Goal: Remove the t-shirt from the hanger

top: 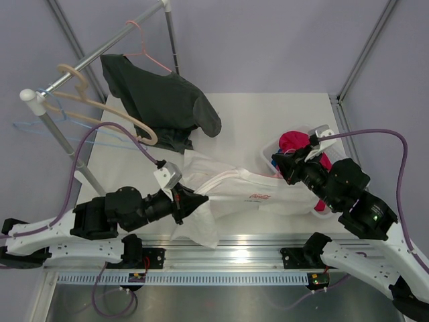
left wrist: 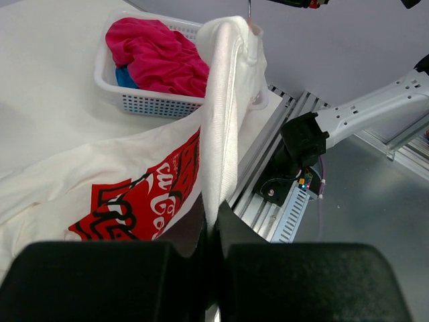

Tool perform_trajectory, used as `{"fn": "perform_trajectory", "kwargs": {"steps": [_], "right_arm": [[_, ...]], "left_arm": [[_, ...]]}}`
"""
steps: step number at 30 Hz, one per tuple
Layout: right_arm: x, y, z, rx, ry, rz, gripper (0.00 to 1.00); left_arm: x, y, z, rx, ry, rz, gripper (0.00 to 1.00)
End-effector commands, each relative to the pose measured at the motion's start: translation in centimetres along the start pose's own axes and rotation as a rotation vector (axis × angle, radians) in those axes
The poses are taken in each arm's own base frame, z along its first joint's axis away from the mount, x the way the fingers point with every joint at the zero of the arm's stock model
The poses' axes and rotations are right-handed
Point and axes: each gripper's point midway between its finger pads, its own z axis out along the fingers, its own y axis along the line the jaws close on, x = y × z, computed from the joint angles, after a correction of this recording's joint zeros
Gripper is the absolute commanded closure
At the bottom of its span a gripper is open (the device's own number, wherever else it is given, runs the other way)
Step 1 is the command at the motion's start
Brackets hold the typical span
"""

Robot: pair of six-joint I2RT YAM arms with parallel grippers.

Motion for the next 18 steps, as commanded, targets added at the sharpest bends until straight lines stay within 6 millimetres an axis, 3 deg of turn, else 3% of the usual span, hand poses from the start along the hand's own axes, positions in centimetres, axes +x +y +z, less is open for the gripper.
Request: {"fn": "perform_trajectory", "kwargs": {"steps": [1,5,11,18], "right_arm": [[-4.5,-2.8,-1.1,0.168,-0.137,0.011,1.00],[-4.8,-4.1,-1.4,0.245,-0.162,0.027,1.00],[-6.0,-5.8,-3.3,0.325,-0.241,0.065,1.00],[-6.5,-6.7,-4.3,0.368,-0.265,0.070,1.00]], "left_arm": [[0.1,1.1,-1.3,-0.041,-0.003,-0.026,1.00],[0.0,2.7,-2.2,-0.116,-0.016,-0.057,1.00],[-0.4,7.6,-5.0,-0.368,-0.071,-0.125,1.00],[-0.2,8.8,-6.2,-0.421,-0.083,-0.153,1.00]]}}
